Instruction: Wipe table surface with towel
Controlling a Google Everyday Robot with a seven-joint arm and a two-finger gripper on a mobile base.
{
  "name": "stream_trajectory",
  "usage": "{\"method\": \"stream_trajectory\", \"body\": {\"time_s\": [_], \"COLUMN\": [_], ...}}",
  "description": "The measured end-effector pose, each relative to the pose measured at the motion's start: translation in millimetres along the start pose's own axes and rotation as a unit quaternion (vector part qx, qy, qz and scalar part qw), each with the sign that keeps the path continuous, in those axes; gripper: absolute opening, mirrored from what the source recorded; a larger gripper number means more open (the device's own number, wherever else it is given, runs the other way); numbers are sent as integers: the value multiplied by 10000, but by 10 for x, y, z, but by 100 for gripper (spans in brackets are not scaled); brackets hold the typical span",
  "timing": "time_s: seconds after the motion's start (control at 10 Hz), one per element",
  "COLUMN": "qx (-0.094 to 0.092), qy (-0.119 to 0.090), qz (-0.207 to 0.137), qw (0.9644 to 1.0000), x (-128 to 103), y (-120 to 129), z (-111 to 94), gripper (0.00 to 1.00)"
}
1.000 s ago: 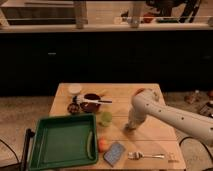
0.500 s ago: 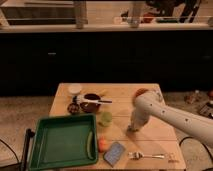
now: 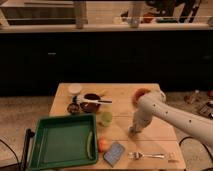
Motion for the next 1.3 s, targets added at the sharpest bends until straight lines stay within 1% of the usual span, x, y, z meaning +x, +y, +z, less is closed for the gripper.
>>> {"method": "stream_trajectory", "body": {"time_s": [0.2,0.5,0.6,0.7,0.8,1.0,1.1,1.2,1.3], "qx": [14,105,143,173,183,157,113,26,-73], "qy": [88,170,167,156,136,71,-9,-62,-110], "qz": [88,187,170,94,-23,-381,-717,-991,-1175], "qw": [9999,9996,9996,9997,9997,9991,9974,9951,9930], "x": [68,148,116,36,-70,-337,-531,-662,-756], "y": [-50,-196,-265,-324,-383,-486,-511,-476,-413], "z": [10,6,6,1,7,47,92,135,189], "gripper": [0,0,0,0,0,0,0,0,0]}}
